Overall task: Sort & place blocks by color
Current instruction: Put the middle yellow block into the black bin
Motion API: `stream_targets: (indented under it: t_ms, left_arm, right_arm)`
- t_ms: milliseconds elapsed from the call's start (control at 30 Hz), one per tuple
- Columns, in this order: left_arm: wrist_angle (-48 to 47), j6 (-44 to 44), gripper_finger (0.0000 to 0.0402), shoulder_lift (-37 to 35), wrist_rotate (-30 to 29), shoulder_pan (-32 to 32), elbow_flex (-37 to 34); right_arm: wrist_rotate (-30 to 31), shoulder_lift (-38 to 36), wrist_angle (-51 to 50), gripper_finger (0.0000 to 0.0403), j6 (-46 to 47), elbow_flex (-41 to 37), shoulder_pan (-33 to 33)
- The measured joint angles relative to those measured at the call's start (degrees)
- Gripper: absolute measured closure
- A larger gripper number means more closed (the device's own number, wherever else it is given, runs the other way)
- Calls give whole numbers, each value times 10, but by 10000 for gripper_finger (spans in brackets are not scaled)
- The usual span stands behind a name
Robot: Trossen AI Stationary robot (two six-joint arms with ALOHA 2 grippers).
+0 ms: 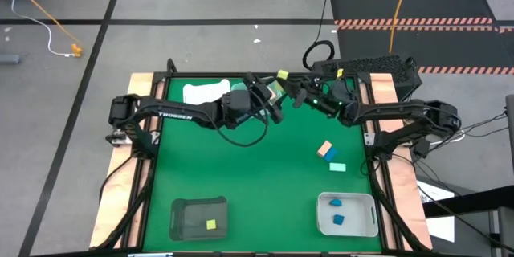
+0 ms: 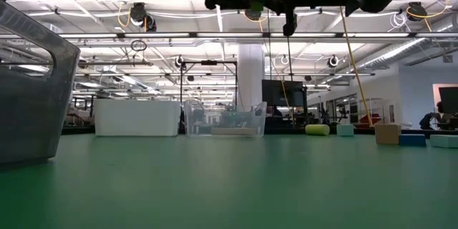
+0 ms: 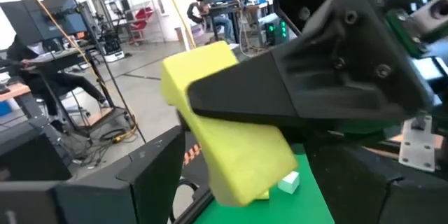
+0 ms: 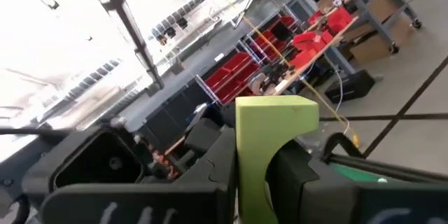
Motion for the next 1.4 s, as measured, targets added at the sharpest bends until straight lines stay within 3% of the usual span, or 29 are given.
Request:
stream_targets:
  t_ms: [133,367,800,1167,1400]
  left_arm:
    - [-3,6,131,1,0,0,0]
    - [-27,6,254,1,-5,0,0]
    - [-45,3,254,1,-5,1,0]
    - [-51,-6,254,1,-4,1,0]
    - [-68,-31,254,1,-5,0,0]
  right_arm:
    - [-12,0,0,366,-3,0,0]
    - [-12,0,-14,364,-11,0,0]
    - [-12,0,-38,351,-33,0,0]
    - [-70,0,-51,238,-62,0,-20]
    - [-137,-16,-67,197,-41,0,-51]
